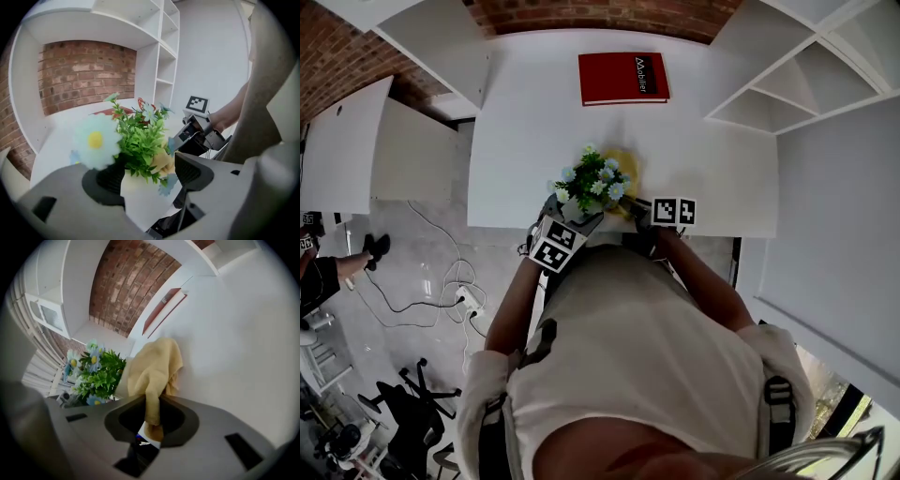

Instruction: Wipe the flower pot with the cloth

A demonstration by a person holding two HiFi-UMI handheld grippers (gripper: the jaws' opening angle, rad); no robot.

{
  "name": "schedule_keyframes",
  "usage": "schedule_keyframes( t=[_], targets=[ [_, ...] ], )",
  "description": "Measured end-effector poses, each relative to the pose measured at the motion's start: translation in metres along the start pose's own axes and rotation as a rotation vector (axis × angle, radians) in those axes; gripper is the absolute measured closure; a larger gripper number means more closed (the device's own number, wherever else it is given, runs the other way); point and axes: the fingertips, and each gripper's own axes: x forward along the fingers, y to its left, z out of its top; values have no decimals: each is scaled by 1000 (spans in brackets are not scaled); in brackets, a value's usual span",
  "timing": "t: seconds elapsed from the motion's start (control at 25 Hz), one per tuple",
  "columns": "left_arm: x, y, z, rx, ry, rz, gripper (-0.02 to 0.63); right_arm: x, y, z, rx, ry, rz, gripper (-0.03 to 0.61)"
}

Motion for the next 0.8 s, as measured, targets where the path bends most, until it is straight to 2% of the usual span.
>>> schedule_keyframes(
  t=[0.08,0.28,0.44,0.56,0.68,0.8],
  targets=[
    [-7,5,3,-1,-7,6,279,-4,-1,4,4,-7,-1,508],
    [6,7,-13,93,67,-13,279,-18,20,23,-3,-56,60,508],
    [9,5,-11,40,41,-1,279,-25,49,42,-20,-119,143,508],
    [11,2,-8,-25,16,21,279,-19,51,39,-21,-133,143,508],
    [11,-4,-7,-65,2,36,279,-8,40,15,-24,-76,111,506],
    [12,-11,-6,-70,-9,34,279,5,24,-9,-56,14,58,508]
  ],
)
